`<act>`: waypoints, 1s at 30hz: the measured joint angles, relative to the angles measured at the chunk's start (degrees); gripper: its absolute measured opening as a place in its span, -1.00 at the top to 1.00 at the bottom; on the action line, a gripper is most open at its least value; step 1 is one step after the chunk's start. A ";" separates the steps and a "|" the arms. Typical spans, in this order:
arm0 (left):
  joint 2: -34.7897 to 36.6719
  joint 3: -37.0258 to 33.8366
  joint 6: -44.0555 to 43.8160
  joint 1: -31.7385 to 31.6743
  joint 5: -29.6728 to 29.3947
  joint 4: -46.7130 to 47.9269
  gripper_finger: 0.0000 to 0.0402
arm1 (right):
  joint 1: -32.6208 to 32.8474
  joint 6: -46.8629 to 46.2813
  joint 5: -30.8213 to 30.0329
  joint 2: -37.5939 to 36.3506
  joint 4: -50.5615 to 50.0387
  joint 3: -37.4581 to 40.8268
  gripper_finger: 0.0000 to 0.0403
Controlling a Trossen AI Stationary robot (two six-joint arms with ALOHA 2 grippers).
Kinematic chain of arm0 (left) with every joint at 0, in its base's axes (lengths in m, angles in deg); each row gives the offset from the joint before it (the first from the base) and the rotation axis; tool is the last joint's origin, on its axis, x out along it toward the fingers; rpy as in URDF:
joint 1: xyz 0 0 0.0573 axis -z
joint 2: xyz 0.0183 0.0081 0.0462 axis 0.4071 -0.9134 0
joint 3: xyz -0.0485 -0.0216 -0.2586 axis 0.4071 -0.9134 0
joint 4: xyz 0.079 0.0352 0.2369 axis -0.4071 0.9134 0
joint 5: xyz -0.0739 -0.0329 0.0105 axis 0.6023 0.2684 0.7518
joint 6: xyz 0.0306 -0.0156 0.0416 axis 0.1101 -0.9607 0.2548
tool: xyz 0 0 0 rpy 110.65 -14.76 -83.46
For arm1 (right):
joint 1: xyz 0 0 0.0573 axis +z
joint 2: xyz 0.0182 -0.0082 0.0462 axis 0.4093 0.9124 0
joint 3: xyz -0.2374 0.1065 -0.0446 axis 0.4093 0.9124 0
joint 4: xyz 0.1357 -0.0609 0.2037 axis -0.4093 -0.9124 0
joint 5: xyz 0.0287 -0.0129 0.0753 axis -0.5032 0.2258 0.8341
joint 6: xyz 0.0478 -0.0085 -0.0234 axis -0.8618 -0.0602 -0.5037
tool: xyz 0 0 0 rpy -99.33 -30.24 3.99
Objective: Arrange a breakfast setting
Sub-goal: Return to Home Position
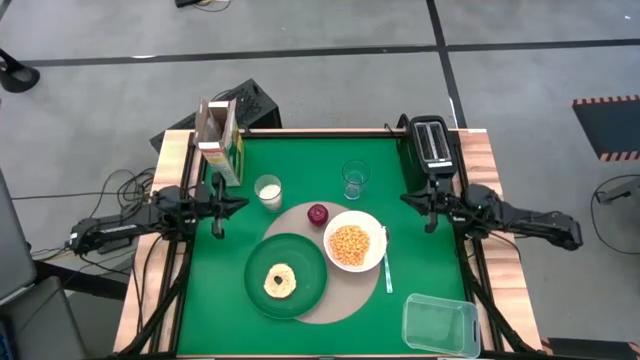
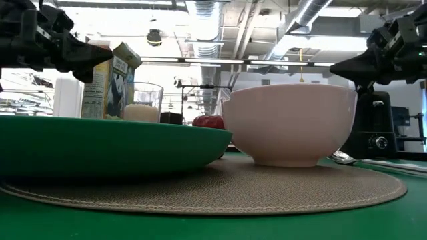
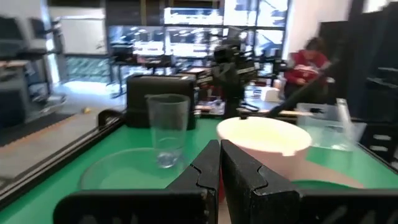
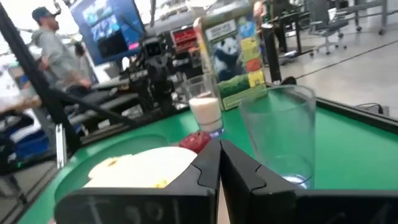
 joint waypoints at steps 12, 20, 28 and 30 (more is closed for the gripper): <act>-0.26 -0.06 -1.24 -0.02 -8.42 0.74 1.00 | 4.55 -1.44 0.24 2.31 -0.38 0.06 0.80; -0.26 -0.09 -1.24 0.00 -8.61 0.73 1.00 | 4.52 -1.59 0.13 2.27 -0.43 0.09 0.79; -0.26 -0.13 -0.35 0.00 -8.75 0.73 1.00 | 4.50 -1.59 0.09 2.27 -0.49 0.13 0.79; -0.26 -0.13 -0.35 0.00 -8.75 0.73 1.00 | 4.50 -1.57 0.09 2.27 -0.53 0.13 0.79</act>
